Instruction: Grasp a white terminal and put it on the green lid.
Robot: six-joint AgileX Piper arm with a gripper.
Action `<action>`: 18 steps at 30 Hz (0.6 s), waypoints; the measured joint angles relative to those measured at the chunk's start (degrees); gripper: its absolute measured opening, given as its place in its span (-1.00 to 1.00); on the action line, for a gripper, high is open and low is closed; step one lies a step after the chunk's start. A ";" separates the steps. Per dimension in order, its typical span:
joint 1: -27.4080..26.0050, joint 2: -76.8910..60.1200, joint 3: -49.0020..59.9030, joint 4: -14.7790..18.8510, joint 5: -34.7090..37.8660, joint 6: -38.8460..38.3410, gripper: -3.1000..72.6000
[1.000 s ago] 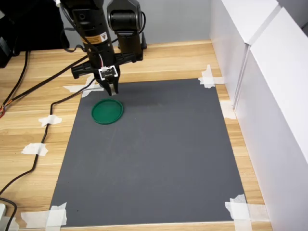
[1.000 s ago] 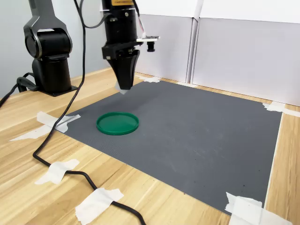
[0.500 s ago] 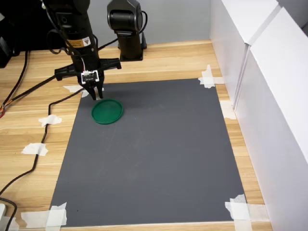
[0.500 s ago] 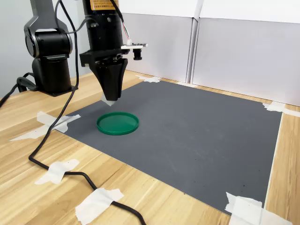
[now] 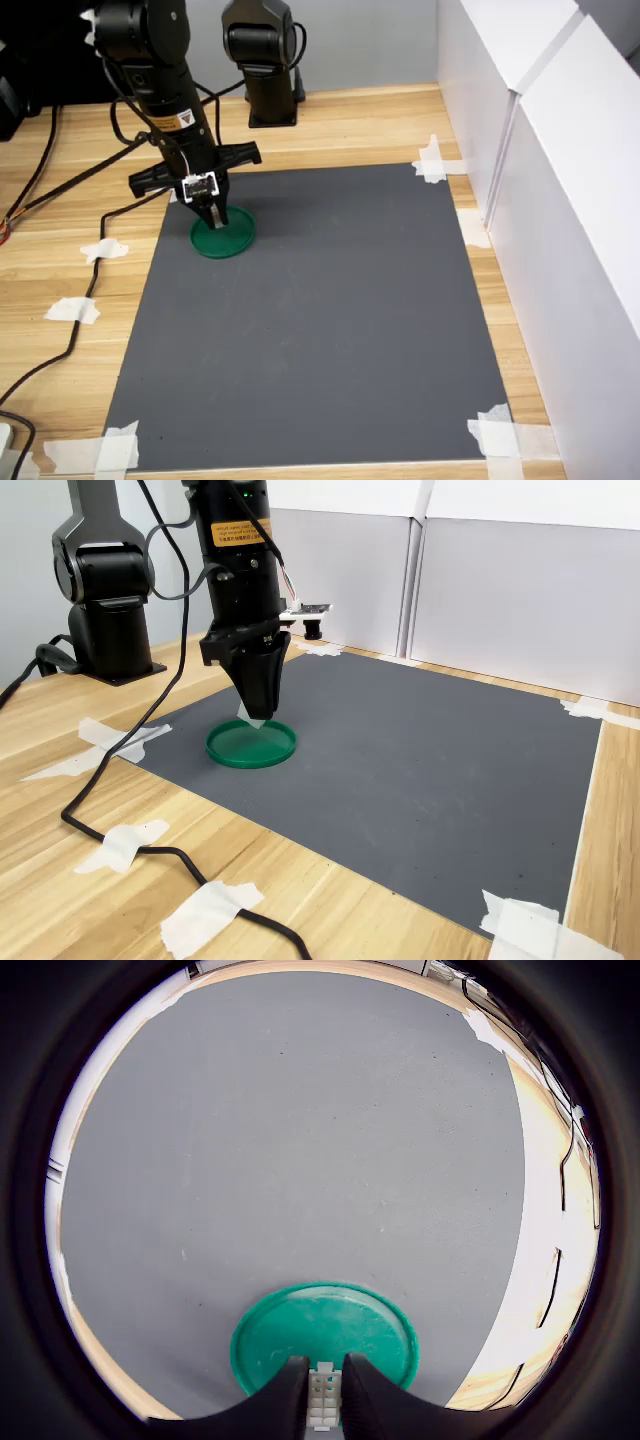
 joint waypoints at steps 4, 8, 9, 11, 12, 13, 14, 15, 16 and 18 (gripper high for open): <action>0.00 0.17 0.00 -0.83 -0.47 -0.05 -0.66; 0.00 0.17 0.13 -0.83 -0.47 -0.23 -0.64; 0.00 0.17 0.19 -0.89 -0.47 -0.23 -0.62; 0.00 0.21 0.25 -0.96 -0.78 -0.38 -0.59; 0.00 0.23 0.25 -0.96 -0.98 -0.38 -0.56; 0.00 0.28 0.25 -0.96 -1.13 -0.38 -0.53; 0.00 0.28 0.25 -0.96 -1.18 -0.38 -0.48; 0.00 0.28 0.27 -0.96 -1.31 -0.38 -0.42; 0.00 0.28 0.27 -0.96 -1.38 -0.38 -0.36; 0.00 0.28 0.27 -0.96 -1.37 0.01 -0.20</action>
